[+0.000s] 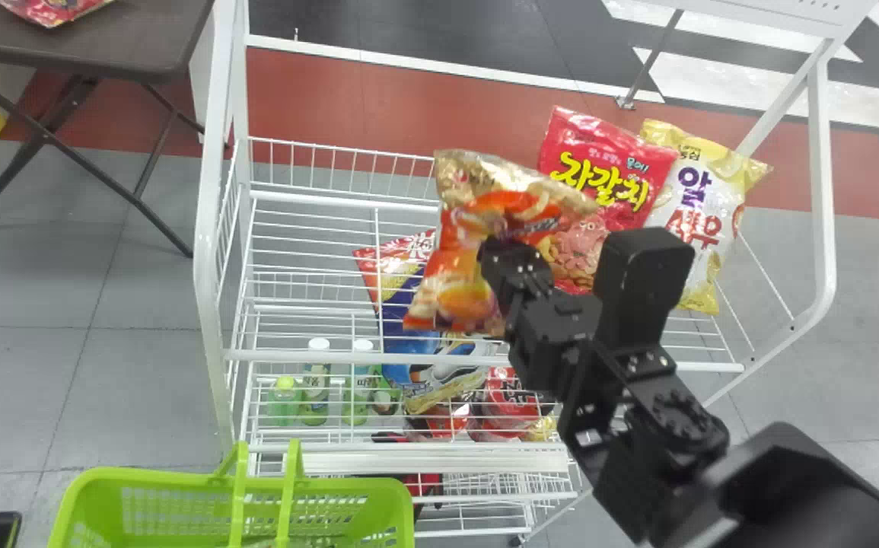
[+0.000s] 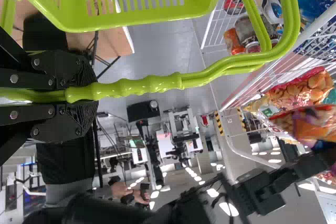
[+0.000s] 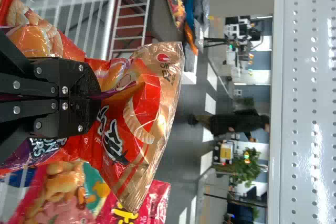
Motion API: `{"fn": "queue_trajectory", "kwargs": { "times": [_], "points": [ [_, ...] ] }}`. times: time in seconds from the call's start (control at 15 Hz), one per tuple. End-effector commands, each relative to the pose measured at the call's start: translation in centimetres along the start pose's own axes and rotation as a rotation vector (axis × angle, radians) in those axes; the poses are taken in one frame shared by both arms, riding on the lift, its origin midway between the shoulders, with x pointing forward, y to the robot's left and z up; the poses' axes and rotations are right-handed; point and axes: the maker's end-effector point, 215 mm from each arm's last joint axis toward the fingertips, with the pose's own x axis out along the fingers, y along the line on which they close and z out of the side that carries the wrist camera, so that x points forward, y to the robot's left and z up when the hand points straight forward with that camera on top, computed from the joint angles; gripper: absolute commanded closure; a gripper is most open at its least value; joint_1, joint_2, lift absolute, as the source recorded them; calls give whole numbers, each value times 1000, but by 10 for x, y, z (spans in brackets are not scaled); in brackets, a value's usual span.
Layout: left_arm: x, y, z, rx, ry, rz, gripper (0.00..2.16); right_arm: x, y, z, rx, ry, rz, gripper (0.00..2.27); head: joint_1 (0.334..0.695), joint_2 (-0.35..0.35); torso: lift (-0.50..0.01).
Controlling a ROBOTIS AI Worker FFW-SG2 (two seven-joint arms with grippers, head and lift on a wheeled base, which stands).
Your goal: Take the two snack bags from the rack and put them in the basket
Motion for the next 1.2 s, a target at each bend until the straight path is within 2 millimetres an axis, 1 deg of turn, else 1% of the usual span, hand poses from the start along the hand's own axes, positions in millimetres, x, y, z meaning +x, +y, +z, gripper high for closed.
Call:
{"fn": "queue_trajectory", "kwargs": {
  "times": [0.0, 0.13, 0.27, 0.47, 0.6, 0.73, 0.87, 1.0, 1.07, 1.13],
  "points": [
    [0, -2, 0, 0, 0, -5, 1838, -27, 17, -32, -25, 121, 39, 2250, 695, -279, -11],
    [2, -3, 2, -3, -10, -9, 1838, -45, 38, -68, -14, 234, 97, 2250, 695, -284, -11],
    [4, -4, 4, 0, -15, -10, 1838, -63, 59, -98, -32, 323, 144, 2250, 695, -280, -11],
    [8, -5, 5, -1, -19, -12, 1838, -84, 87, -137, -96, 430, 198, 2250, 695, -264, -11],
    [8, -5, 5, 0, -21, -11, 1838, -93, 102, -164, -110, 490, 234, 2250, 695, -245, -11],
    [8, -6, 6, 3, -24, -10, 1838, -105, 122, -188, -114, 543, 277, 2250, 695, -234, -11],
    [10, -6, 5, 3, -22, -10, 1838, -114, 148, -214, -104, 590, 323, 2250, 695, -200, -11],
    [12, -8, 6, 7, -21, -12, 1838, -114, 170, -227, -90, 597, 355, 2250, 695, -168, -11],
    [12, -10, 6, 10, -20, -15, 1838, -111, 181, -228, -77, 584, 369, 2250, 695, -149, -11],
    [12, -10, 5, 10, -19, -14, 1838, -110, 190, -231, -70, 586, 379, 2250, 695, -99, -11]
  ]
}}
